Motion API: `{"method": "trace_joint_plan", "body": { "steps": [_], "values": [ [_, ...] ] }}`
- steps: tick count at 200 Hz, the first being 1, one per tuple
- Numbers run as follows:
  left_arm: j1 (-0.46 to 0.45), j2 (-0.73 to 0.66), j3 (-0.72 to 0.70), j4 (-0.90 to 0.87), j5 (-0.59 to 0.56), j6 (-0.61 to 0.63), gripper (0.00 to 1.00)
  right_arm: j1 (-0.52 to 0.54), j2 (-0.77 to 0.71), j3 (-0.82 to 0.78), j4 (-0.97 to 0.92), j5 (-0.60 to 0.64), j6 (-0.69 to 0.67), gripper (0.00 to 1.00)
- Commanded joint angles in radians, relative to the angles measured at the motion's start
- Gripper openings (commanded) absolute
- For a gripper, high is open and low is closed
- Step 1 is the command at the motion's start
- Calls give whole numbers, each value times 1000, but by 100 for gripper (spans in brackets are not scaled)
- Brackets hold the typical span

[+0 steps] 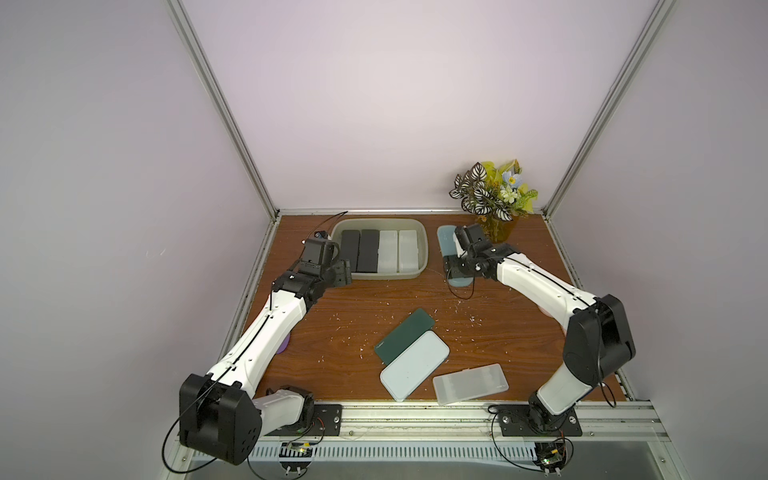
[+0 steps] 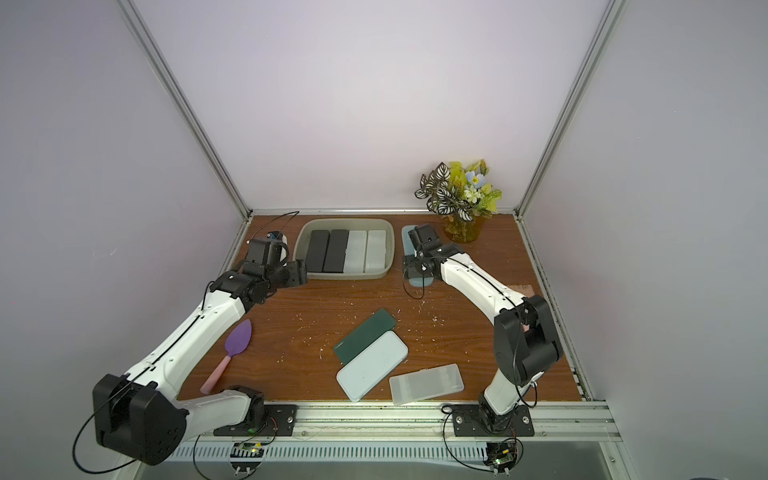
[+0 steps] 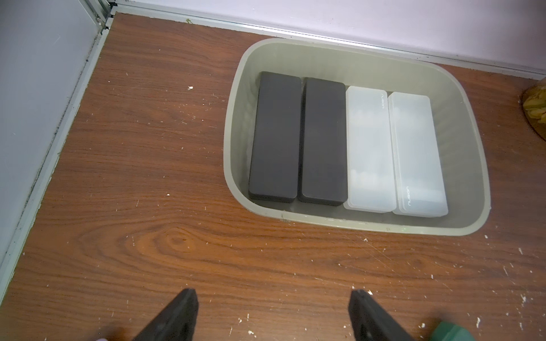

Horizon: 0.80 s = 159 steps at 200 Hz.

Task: Put the pencil case into the storage box
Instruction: Pick up the pencil case from the center of the board, then place the pencil case at the storage box.

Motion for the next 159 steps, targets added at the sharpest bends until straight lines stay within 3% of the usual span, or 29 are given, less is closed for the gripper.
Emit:
{"method": "trace_joint_plan", "body": {
  "steps": [1, 80, 159],
  "values": [
    [13, -23, -6, -10, -30, -6, 81, 31, 13, 137, -74, -19, 36, 57],
    [45, -66, -18, -18, -34, 5, 81, 131, 439, 652, -122, -108, 125, 56],
    [56, -86, -39, -22, -30, 14, 82, 144, 637, 768, -124, -67, 185, 57]
  ]
}}
